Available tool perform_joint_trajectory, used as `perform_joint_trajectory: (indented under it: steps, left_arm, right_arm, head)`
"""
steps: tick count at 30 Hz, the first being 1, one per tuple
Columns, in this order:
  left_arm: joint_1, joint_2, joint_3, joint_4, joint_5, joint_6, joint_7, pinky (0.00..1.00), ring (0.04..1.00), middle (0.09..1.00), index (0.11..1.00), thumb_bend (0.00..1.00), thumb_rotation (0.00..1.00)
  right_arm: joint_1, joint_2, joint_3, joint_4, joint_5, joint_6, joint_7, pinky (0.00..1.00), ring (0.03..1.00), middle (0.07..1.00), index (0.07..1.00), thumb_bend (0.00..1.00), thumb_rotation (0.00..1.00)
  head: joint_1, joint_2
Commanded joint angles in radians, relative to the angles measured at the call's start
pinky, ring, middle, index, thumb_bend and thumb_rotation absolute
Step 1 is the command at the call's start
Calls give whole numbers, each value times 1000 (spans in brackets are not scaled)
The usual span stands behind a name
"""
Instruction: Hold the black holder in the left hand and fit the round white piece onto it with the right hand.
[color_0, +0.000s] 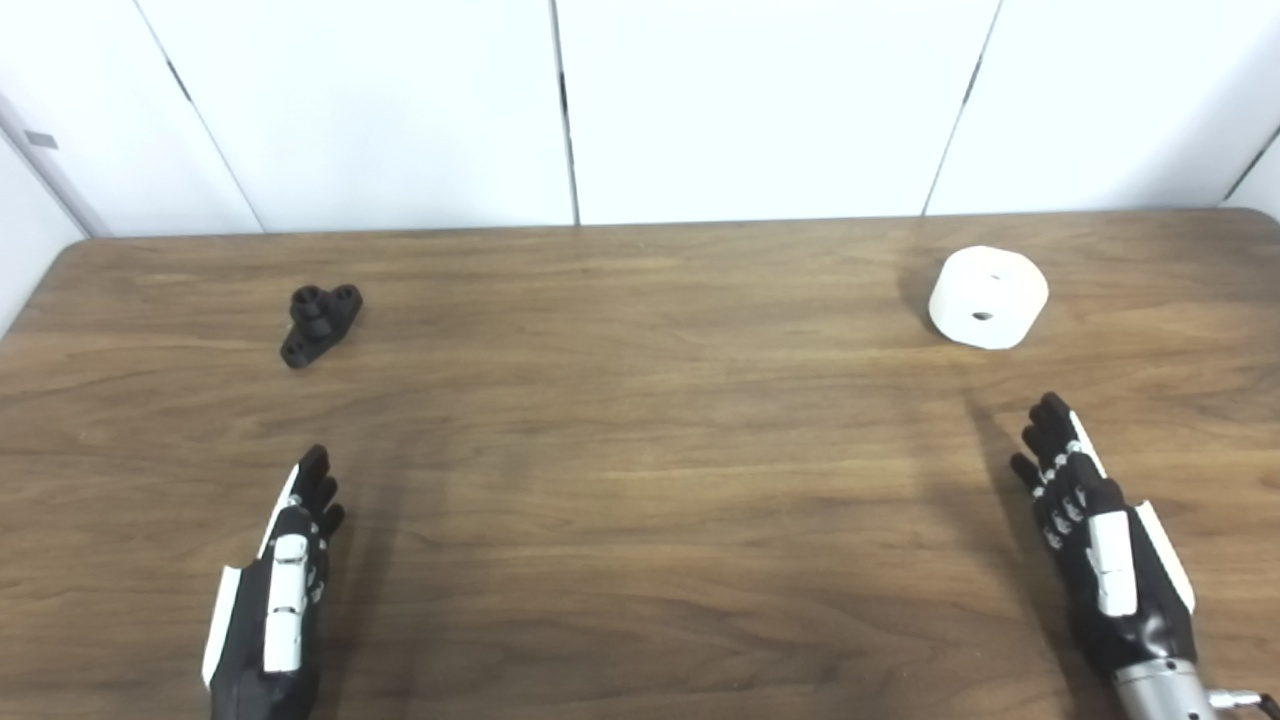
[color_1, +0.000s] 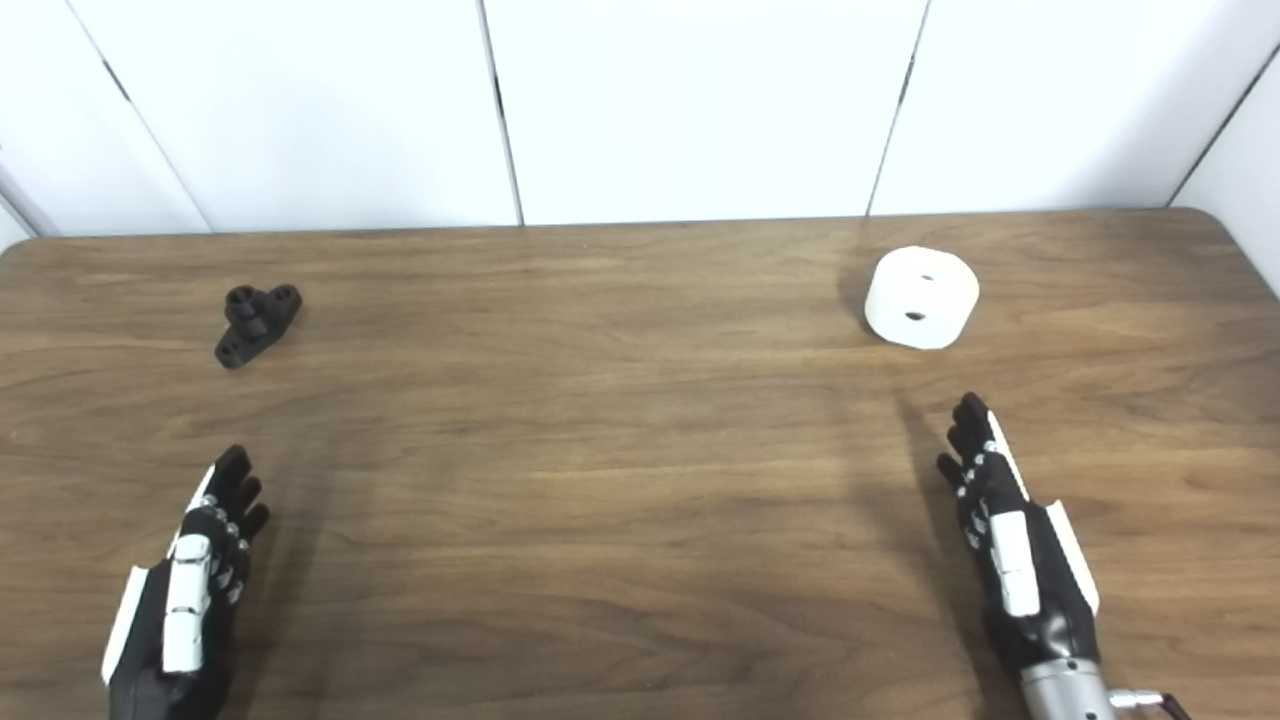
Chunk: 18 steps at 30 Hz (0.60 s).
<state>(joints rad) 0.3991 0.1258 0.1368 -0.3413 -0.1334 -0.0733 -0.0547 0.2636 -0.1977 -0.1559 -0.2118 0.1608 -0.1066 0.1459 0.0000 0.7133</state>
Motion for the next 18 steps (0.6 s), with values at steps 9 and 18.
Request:
perform_joint_trajectory:
  steps: [9, 18]
  left_arm:
    - [5, -7, 0, -8, -5, -21, 1, 1000, 1000, 1000, 972, 523, 1000]
    - [3, -24, -8, 10, 10, -44, 8, 1000, 1000, 1000, 968, 509, 1000]
  right_arm:
    - [3, -13, -5, 14, -4, -15, 0, 1000, 1000, 1000, 1000, 661, 1000]
    - [8, -26, -7, 28, 11, -17, 13, 1000, 1000, 1000, 1000, 628, 1000]
  head:
    - [4, -4]
    - [89, -39]
